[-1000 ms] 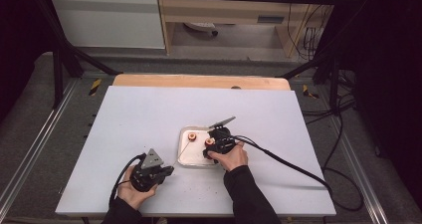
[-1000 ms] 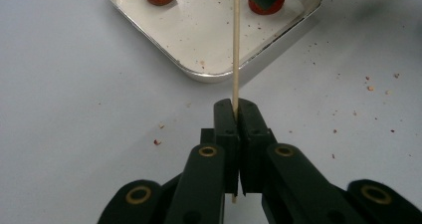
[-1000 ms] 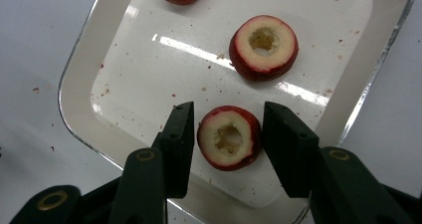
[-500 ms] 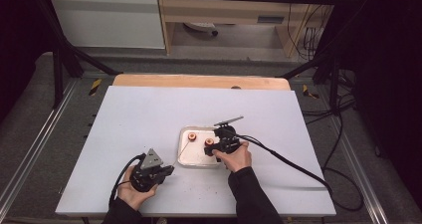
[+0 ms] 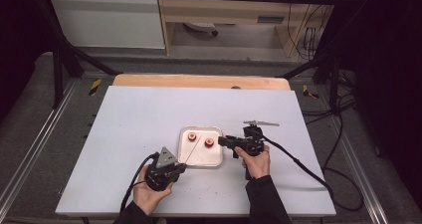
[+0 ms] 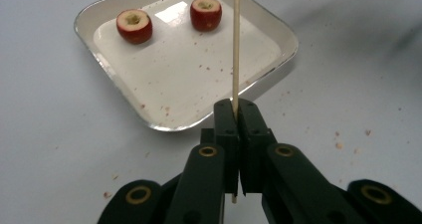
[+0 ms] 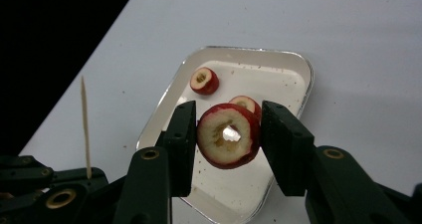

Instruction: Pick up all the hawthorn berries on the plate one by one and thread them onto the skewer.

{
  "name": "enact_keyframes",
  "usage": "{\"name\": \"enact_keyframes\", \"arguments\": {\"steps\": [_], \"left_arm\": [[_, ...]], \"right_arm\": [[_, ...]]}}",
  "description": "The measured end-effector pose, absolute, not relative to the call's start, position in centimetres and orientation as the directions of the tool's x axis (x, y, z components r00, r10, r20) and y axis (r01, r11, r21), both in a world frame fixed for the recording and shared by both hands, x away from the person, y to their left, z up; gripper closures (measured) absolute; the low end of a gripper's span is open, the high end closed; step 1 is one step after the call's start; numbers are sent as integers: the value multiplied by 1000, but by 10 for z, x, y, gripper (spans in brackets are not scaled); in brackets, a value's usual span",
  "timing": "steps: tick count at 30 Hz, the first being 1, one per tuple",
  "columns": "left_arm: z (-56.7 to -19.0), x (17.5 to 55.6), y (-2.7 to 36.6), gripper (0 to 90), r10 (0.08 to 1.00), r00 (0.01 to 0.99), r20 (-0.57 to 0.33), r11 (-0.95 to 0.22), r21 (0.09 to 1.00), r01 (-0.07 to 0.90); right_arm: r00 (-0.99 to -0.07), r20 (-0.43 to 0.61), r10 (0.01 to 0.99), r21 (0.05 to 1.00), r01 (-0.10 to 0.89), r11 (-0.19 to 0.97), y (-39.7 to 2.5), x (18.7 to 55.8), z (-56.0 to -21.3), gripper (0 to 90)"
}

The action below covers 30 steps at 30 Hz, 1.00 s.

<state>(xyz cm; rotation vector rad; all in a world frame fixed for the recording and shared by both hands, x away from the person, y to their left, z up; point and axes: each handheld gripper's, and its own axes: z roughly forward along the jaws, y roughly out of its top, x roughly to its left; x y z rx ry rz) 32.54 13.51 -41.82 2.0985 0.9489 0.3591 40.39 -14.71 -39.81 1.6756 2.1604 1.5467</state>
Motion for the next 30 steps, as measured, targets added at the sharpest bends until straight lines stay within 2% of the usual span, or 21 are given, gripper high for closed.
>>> {"name": "enact_keyframes", "arguments": {"steps": [9,17,19,30], "left_arm": [[-410,323,102,883,765,637,-92,-329,796,509],[-418,308,92,883,781,611,-131,-269,811,519],[-421,304,92,883,777,607,-167,-243,811,533],[-434,301,78,883,764,603,-231,-205,798,567]], "right_arm": [[-446,577,684,731,656,-189,-159,399,-393,598],[-470,581,665,758,610,-231,-160,397,-391,598],[-471,588,658,761,599,-251,-159,397,-390,598],[-499,599,626,780,539,-318,-154,394,-391,599]]}}
